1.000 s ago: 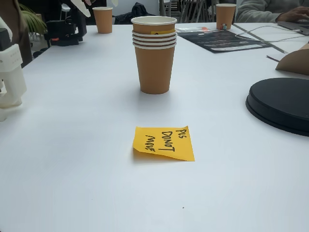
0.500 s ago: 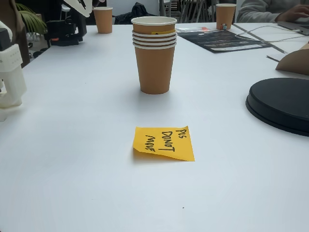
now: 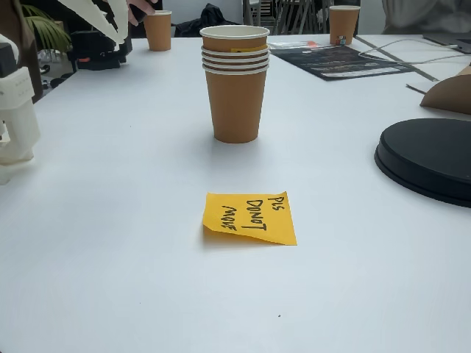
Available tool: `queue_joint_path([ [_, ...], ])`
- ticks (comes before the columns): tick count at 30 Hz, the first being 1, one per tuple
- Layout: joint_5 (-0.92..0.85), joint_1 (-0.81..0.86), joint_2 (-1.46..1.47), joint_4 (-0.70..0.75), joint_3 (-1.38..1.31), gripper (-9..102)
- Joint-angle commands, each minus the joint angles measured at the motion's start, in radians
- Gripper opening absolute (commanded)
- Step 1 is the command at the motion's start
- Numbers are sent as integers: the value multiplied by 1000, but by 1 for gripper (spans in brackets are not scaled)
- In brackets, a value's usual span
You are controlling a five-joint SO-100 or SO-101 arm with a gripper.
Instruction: Pickup cup and make a pile of cup.
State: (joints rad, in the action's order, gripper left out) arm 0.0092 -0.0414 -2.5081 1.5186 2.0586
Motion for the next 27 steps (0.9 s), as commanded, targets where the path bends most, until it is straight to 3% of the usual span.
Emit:
queue_joint_path([
  [1, -8, 6, -77, -38, 54, -7],
  [13, -8, -9, -336, -189, 382, -7],
  [27, -8, -14, -572, -206, 646, -7],
])
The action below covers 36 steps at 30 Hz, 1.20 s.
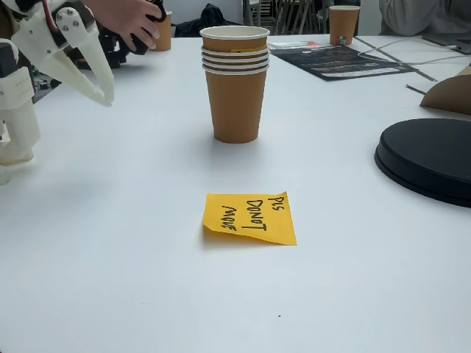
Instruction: Pickup cup and make a pile of cup.
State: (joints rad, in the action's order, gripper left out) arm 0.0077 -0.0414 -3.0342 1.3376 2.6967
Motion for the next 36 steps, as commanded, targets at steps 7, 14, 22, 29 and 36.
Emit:
queue_joint_path([
  [7, 3, -14, -133, -25, 84, -7],
  [14, 6, -14, -206, -23, 164, -7],
  [22, 8, -35, -242, -23, 176, -7],
  [29, 8, -51, -244, -23, 201, -7],
  [36, 8, -57, -247, -23, 201, -7],
])
